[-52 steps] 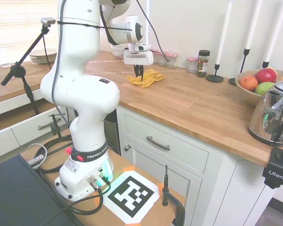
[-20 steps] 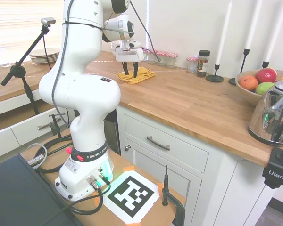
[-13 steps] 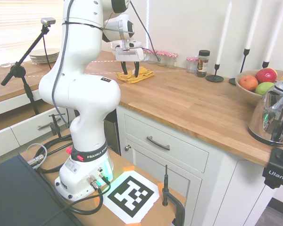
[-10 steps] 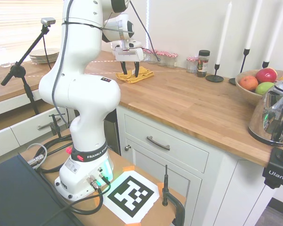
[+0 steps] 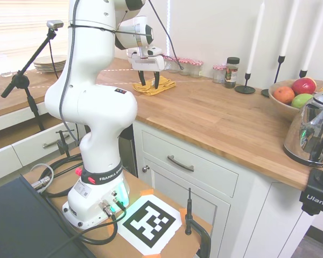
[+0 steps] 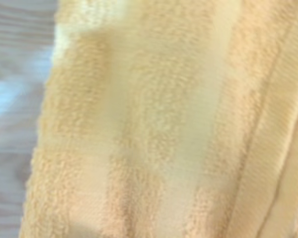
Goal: Wipe the counter
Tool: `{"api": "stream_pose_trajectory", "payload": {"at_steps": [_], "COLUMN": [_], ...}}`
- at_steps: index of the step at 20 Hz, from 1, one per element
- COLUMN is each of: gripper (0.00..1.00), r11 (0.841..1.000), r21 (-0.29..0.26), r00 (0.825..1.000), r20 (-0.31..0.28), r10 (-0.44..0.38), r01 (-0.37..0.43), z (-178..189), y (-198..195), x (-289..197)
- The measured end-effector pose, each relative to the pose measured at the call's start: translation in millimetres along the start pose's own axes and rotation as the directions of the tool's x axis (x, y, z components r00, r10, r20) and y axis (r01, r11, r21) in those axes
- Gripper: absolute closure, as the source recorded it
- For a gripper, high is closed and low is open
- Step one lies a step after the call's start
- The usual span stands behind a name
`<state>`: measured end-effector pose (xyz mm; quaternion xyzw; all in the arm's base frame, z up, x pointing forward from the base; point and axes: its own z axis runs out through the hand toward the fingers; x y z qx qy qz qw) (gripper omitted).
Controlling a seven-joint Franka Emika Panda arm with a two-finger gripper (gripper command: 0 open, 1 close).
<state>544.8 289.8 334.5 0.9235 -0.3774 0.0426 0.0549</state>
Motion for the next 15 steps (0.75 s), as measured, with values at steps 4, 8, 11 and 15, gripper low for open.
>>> {"api": "stream_pose_trajectory", "payload": {"at_steps": [4, 8, 11, 15], "gripper": [0.00, 0.00, 0.00, 0.00], "r11": [1.000, 1.000, 1.000, 1.000], "r21": [-0.009, -0.001, 0.010, 0.017], "r00": [1.000, 1.000, 1.000, 1.000], "r20": [-0.001, -0.007, -0.014, -0.013], "r10": [0.005, -0.004, -0.008, -0.010], "r01": [-0.005, 0.004, 0.008, 0.010], "z": [0.9, -4.9, -14.7, -21.5], "y": [15.6, 31.1, 42.7, 53.2], "x": [8.3, 12.4, 14.6, 18.2]}}
